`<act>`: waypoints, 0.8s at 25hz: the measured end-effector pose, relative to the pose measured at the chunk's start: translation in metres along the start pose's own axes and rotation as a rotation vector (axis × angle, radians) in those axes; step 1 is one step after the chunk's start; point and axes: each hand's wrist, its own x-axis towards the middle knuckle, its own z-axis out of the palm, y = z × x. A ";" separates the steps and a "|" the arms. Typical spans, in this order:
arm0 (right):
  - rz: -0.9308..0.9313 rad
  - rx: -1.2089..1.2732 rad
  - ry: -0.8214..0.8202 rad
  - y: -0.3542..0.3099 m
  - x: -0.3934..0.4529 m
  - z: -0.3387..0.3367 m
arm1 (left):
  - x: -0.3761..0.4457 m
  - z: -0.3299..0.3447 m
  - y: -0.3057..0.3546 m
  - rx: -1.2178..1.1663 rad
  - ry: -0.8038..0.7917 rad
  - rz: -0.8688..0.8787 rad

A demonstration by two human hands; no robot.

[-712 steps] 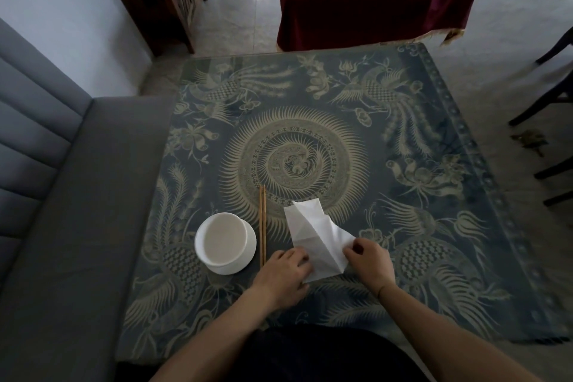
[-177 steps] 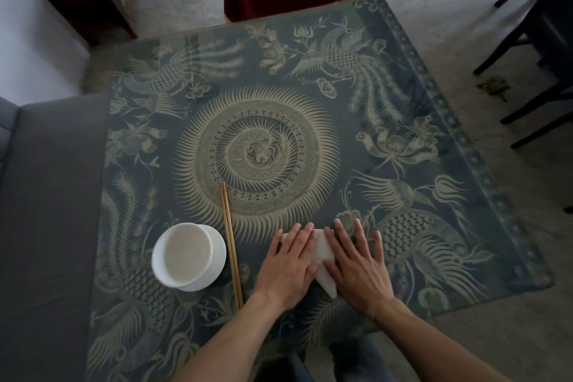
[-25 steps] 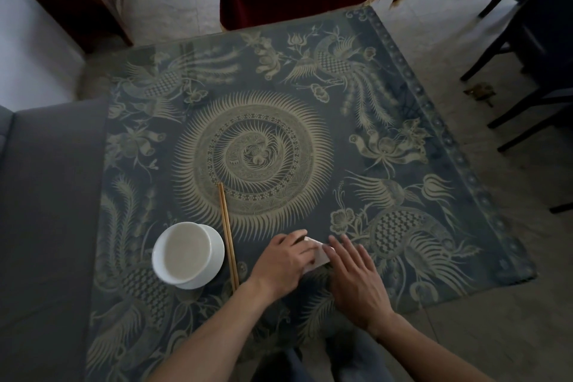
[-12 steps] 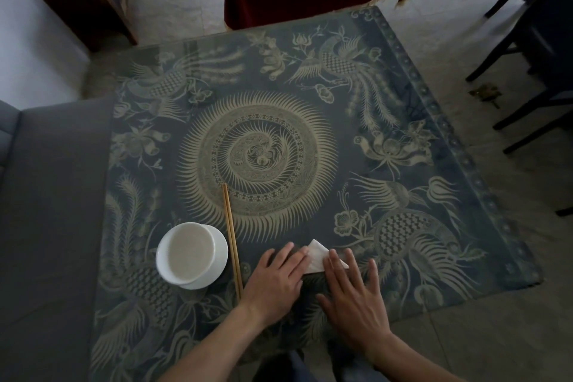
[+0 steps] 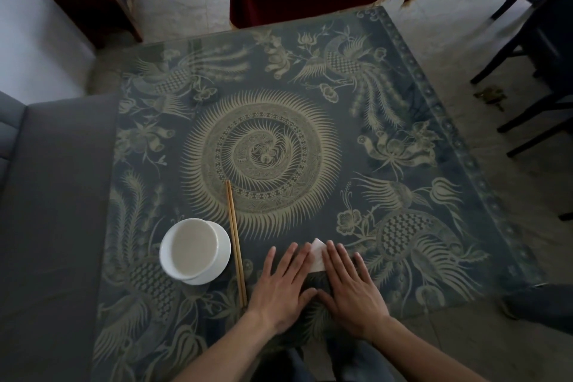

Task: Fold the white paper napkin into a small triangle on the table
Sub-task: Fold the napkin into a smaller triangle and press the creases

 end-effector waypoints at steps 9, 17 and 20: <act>-0.027 0.023 0.068 0.001 -0.010 -0.006 | -0.019 0.009 0.027 -0.044 0.068 -0.054; -0.073 0.004 0.019 0.002 -0.026 -0.004 | -0.009 0.013 0.049 -0.102 0.061 -0.102; -0.047 0.020 0.028 0.006 -0.029 -0.003 | -0.014 0.016 0.046 -0.117 0.062 -0.126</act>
